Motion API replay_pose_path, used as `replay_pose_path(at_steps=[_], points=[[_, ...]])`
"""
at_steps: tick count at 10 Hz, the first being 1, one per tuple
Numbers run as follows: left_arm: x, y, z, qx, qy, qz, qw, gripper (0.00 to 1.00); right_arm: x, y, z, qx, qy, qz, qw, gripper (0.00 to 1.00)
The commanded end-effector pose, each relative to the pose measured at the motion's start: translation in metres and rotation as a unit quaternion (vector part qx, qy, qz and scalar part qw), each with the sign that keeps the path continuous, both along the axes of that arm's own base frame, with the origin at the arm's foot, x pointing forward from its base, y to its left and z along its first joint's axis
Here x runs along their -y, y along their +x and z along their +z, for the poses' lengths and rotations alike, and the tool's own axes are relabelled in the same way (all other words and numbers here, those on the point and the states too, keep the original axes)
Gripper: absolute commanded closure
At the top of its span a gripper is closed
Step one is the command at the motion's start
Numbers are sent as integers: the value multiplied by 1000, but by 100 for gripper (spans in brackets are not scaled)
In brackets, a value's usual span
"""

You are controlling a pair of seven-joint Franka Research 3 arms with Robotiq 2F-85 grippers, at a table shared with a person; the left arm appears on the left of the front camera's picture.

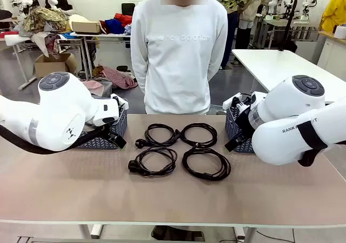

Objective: Organize the cables according to human instructions.
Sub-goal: Pick up a bundle of cables and place it in the basket indicated by the human.

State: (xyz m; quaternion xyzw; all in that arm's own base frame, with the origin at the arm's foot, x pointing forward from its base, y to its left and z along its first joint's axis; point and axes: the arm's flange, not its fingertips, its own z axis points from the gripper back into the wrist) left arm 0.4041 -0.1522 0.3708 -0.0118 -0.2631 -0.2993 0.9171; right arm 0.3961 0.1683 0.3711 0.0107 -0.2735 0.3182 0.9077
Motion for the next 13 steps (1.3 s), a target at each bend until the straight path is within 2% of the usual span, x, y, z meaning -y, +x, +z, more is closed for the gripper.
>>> replay_pose_path(at_steps=[1,12,13], points=[[0,0,0,0,0,0,1000,0,0,0,0,0,0,0,1000,0],[0,0,0,0,0,0,1000,0,0,0,0,0,0,0,1000,0],[-2,2,8,-5,-10,-12,1000,0,4,4,7,-6,2,10,1000,0]])
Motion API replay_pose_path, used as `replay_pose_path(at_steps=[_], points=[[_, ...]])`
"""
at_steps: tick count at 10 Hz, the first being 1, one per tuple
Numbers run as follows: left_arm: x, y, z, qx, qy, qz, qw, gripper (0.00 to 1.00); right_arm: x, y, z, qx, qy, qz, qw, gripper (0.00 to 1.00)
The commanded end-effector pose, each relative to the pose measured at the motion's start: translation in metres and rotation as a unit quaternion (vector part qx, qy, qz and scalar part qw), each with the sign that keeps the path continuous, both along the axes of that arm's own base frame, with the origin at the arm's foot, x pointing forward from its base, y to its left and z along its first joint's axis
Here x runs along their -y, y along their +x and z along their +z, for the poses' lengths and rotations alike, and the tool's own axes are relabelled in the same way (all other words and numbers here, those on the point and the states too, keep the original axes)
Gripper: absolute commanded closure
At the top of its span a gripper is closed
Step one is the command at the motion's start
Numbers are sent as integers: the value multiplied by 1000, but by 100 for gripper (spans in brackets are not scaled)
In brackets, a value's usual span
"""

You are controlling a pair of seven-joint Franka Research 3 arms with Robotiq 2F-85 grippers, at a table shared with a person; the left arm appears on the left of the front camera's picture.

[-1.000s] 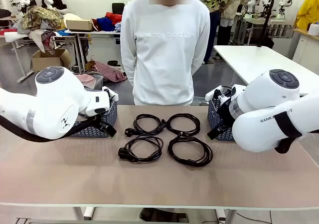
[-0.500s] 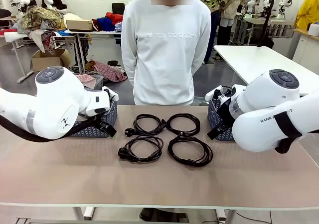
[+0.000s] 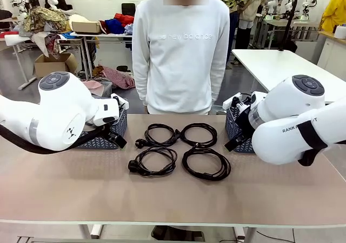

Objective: Organize the cables according to human instructions.
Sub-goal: Pick up a bundle of cables and place it in the basket indicated by the human.

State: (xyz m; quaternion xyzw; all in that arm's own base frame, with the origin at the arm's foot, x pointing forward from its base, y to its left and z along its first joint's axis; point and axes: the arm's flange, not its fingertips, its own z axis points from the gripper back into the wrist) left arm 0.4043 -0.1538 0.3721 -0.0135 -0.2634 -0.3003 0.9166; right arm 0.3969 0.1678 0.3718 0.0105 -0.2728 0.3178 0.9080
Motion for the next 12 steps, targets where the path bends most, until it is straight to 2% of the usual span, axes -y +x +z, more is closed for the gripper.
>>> replay_pose_path(at_steps=[1,5,7,9,12], points=[[-7,3,18,-10,-16,-17,1000,0,8,7,15,-6,8,20,1000,0],[-33,7,65,-17,-60,-84,995,0,30,15,56,-10,61,73,995,0],[-41,10,79,-22,-67,-117,991,0,43,17,72,-17,98,98,990,0],[-51,11,90,-33,-106,-142,984,0,61,18,85,-17,134,118,984,0],[-74,13,105,-44,-152,-156,975,0,92,19,99,-8,184,132,974,0]])
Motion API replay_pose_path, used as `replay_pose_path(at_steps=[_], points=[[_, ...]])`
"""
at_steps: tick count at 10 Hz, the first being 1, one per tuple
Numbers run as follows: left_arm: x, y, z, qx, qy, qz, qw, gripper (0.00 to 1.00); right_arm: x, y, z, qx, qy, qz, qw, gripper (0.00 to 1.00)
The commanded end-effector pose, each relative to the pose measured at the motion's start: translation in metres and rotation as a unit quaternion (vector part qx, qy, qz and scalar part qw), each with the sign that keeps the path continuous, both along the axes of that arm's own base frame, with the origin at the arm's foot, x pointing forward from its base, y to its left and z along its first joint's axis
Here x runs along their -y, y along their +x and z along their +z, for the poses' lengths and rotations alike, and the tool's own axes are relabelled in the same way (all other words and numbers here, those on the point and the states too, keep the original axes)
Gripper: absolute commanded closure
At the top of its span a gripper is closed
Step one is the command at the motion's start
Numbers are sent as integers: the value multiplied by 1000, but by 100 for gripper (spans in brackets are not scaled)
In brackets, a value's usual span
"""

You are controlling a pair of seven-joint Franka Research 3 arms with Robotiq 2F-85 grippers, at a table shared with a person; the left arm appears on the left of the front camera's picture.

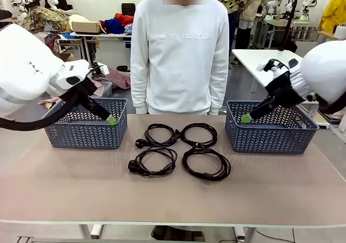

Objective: Organize the cables according to human instructions.
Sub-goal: Pick up a bundle of cables and place it in the basket indicated by the human.

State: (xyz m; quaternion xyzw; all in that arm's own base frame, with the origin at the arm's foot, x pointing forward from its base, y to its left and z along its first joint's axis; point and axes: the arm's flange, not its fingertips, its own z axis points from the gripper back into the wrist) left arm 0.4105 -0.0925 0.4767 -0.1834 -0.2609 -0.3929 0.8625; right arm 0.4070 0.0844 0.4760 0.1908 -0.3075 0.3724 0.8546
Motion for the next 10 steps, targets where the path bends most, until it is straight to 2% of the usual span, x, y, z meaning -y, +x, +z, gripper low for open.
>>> replay_pose_path(at_steps=[1,4,6,7,10], points=[[-20,7,6,-11,-33,-12,999,0,17,9,-5,5,26,11,1000,0],[-34,13,16,-15,-62,-2,998,0,30,10,-10,6,36,12,999,0],[-32,15,23,-12,-53,2,999,0,29,10,-12,6,31,12,999,0],[-37,9,18,-18,-53,10,998,0,31,4,-8,-3,29,-4,1000,0],[-37,9,18,-18,-53,10,998,0,31,4,-8,-3,29,-4,1000,0]])
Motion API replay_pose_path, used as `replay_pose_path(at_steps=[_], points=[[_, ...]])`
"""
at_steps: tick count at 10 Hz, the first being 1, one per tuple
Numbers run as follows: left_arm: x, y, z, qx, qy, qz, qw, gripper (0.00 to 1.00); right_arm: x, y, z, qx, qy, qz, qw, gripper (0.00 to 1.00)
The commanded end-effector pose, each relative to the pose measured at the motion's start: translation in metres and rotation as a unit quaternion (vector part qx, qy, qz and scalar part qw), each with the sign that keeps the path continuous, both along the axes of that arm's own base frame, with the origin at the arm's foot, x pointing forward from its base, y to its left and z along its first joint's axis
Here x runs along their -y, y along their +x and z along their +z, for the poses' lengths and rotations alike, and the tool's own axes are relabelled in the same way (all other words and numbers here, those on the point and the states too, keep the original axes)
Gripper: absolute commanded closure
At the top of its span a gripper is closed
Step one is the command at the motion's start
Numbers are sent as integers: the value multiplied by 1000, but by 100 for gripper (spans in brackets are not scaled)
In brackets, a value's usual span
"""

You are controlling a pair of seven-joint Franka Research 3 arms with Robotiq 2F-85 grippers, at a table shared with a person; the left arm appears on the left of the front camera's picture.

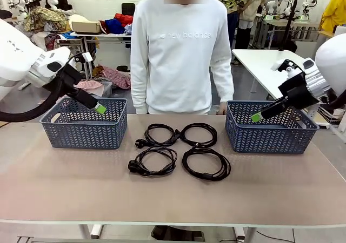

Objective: Organize the cables according to human instructions.
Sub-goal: Pick up a bundle of cables and place it in the basket indicated by the human.

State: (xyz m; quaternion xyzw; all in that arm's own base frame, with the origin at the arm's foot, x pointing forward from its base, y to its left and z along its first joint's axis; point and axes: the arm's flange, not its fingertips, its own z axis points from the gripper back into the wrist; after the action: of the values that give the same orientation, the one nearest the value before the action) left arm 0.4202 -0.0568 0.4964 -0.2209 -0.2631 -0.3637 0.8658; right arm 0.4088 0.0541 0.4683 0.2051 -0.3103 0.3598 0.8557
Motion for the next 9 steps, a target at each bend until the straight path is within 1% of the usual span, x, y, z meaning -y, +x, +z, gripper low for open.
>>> replay_pose_path(at_steps=[1,9], points=[[-1,-1,-2,2,-13,-6,1000,0,1,2,0,3,12,3,1000,0],[-1,-1,-2,2,-13,-6,1000,0,1,2,0,3,12,3,1000,0]])
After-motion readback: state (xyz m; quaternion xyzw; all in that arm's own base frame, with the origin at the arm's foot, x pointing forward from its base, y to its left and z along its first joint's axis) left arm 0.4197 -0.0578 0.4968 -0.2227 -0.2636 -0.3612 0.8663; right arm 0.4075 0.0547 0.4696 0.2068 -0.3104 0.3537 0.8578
